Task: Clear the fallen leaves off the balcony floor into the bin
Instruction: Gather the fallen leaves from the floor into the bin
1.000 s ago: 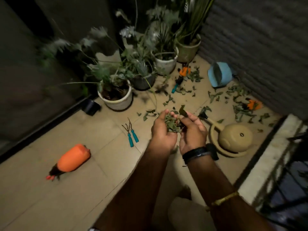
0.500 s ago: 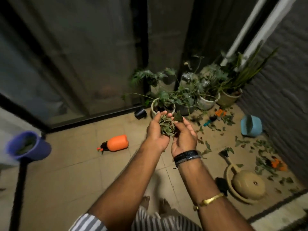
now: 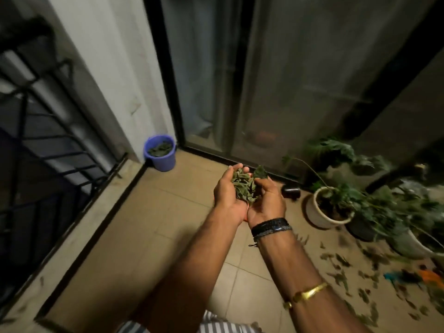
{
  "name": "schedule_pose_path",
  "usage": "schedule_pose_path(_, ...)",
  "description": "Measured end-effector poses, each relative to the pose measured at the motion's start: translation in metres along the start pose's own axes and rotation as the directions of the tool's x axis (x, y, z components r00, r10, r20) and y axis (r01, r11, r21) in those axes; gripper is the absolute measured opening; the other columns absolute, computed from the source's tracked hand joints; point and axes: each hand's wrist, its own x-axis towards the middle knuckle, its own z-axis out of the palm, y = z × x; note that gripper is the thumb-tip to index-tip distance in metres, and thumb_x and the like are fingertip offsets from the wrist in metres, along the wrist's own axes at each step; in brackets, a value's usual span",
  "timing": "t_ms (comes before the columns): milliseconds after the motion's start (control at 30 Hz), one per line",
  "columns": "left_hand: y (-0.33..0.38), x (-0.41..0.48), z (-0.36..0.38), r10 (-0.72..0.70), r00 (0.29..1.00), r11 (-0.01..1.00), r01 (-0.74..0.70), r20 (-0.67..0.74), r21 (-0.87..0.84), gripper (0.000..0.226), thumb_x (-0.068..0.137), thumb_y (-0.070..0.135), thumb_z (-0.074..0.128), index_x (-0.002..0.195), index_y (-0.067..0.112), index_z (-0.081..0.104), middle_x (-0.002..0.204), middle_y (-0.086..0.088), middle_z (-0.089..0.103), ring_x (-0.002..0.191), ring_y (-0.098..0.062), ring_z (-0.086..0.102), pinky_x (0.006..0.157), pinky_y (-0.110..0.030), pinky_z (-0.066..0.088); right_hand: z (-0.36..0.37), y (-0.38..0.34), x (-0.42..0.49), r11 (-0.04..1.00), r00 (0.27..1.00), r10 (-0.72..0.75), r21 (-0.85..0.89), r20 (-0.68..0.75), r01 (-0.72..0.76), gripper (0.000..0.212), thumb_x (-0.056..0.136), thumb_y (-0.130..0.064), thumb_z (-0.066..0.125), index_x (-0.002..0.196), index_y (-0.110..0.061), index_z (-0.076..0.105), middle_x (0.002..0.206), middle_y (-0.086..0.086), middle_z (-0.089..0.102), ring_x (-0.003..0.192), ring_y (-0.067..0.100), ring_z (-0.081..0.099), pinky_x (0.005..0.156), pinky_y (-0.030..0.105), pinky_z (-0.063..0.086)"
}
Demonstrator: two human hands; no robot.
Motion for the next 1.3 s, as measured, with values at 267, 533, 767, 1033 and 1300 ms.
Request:
schedule_pose_path(267, 0.182, 0.070, -0.054, 0.146, 0.986, 0.989, -0.149, -0.085, -0.024, 0.021, 0.098, 0.023, 0.054, 0.085, 0.013, 0.067, 0.075, -0.004, 0.066, 0.068, -0.020, 0.066, 0.073, -0.034, 0.056, 0.147, 0.141, 0.053, 0.989, 0.989, 0.135, -0.068, 0.060, -0.131, 0.030, 0.081, 0.007, 0.051, 0.104, -0.003, 0.068, 0.094, 0.020, 0.070, 0.086, 0.033, 0.069, 0.084, 0.042, 0.057)
schedule_pose_path(533, 0.322, 0.170, -0.092, 0.161, 0.966, 0.987, -0.160, -0.202, 0.021, 0.016, 0.096, 0.022, 0.055, 0.092, 0.013, 0.069, 0.089, -0.005, 0.067, 0.080, -0.020, 0.064, 0.079, -0.034, 0.054, 0.262, 0.236, 0.126, 0.958, 0.985, 0.172, -0.237, 0.026, -0.161, 0.051, 0.072, 0.012, 0.042, 0.116, 0.006, 0.066, 0.100, 0.018, 0.071, 0.086, 0.031, 0.067, 0.070, 0.031, 0.056)
schedule_pose_path(767, 0.409, 0.296, -0.102, 0.163, 0.948, 0.987, -0.158, -0.273, 0.038, 0.038, 0.091, 0.024, 0.063, 0.122, 0.002, 0.066, 0.099, -0.011, 0.071, 0.092, -0.026, 0.067, 0.084, -0.037, 0.055, 0.350, 0.304, 0.247, 0.888, 0.963, 0.268, -0.390, 0.004, -0.245, 0.063, 0.057, -0.004, 0.052, 0.117, -0.002, 0.070, 0.119, 0.024, 0.068, 0.113, 0.041, 0.064, 0.101, 0.048, 0.052)
schedule_pose_path(1033, 0.478, 0.453, -0.130, 0.125, 0.908, 0.988, -0.076, -0.401, 0.136, 0.052, 0.079, 0.031, 0.070, 0.123, 0.004, 0.065, 0.119, -0.020, 0.068, 0.114, -0.038, 0.062, 0.098, -0.046, 0.046, 0.412, 0.375, 0.399, 0.739, 0.933, 0.353, -0.590, -0.071, -0.325, 0.044, 0.077, 0.003, 0.053, 0.118, 0.001, 0.067, 0.109, 0.019, 0.069, 0.093, 0.030, 0.063, 0.074, 0.036, 0.056)
schedule_pose_path(1300, 0.501, 0.622, -0.200, 0.053, 0.848, 0.963, 0.095, -0.527, 0.251, 0.035, 0.092, 0.036, 0.059, 0.113, 0.010, 0.067, 0.099, -0.012, 0.072, 0.087, -0.028, 0.067, 0.066, -0.035, 0.054, 0.419, 0.474, 0.540, 0.706, 0.916, 0.323, -0.585, -0.237, -0.401, 0.030, 0.086, -0.008, 0.061, 0.114, -0.010, 0.073, 0.110, 0.014, 0.072, 0.100, 0.029, 0.068, 0.083, 0.044, 0.058)
